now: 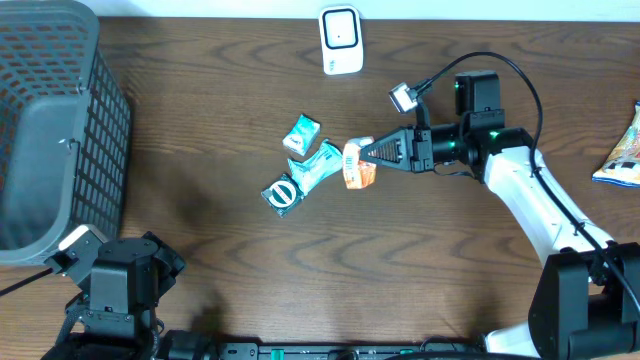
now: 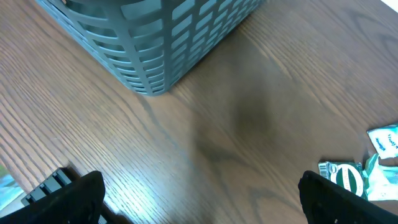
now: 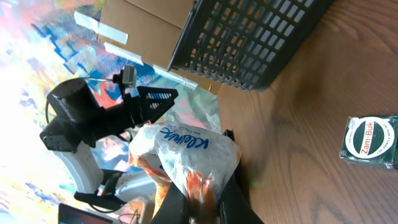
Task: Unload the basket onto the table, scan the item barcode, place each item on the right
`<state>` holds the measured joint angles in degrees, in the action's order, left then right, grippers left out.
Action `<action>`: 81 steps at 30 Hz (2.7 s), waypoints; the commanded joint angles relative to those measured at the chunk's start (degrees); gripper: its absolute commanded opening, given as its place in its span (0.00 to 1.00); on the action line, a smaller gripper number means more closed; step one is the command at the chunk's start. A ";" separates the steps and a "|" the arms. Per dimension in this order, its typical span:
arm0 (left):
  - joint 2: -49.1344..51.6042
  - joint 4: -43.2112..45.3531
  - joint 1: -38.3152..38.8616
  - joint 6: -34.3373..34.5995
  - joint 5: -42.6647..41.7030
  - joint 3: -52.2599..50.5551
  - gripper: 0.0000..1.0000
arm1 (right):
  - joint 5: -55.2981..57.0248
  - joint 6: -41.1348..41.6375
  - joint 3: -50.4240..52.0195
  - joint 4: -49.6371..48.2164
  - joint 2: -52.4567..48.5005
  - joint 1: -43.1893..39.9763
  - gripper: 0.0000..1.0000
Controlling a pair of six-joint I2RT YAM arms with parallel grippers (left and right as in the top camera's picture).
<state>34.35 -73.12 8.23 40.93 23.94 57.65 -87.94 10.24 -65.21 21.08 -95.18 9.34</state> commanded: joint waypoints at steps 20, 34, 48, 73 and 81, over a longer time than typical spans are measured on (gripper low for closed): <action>-0.07 -0.15 -0.39 0.76 0.96 0.00 0.98 | 1.86 0.44 -0.68 -0.46 0.68 0.52 0.01; -0.07 -0.15 -0.39 0.74 0.96 0.00 0.98 | 71.49 1.42 -2.89 23.41 0.68 11.93 0.01; -0.07 -0.15 -0.39 0.76 0.96 0.00 0.98 | 85.66 -2.12 -27.08 31.58 -5.44 12.41 0.01; -0.07 -0.15 -0.39 0.76 0.96 0.00 0.98 | 112.15 -57.86 -63.58 -7.21 -49.13 17.00 0.01; -0.07 -0.15 -0.39 0.74 0.96 0.00 0.98 | 118.46 -59.65 -63.58 -14.73 -52.13 18.49 0.01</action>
<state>34.35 -73.14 8.23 40.93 23.94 57.65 27.44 -46.26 -127.68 7.35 -147.76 27.20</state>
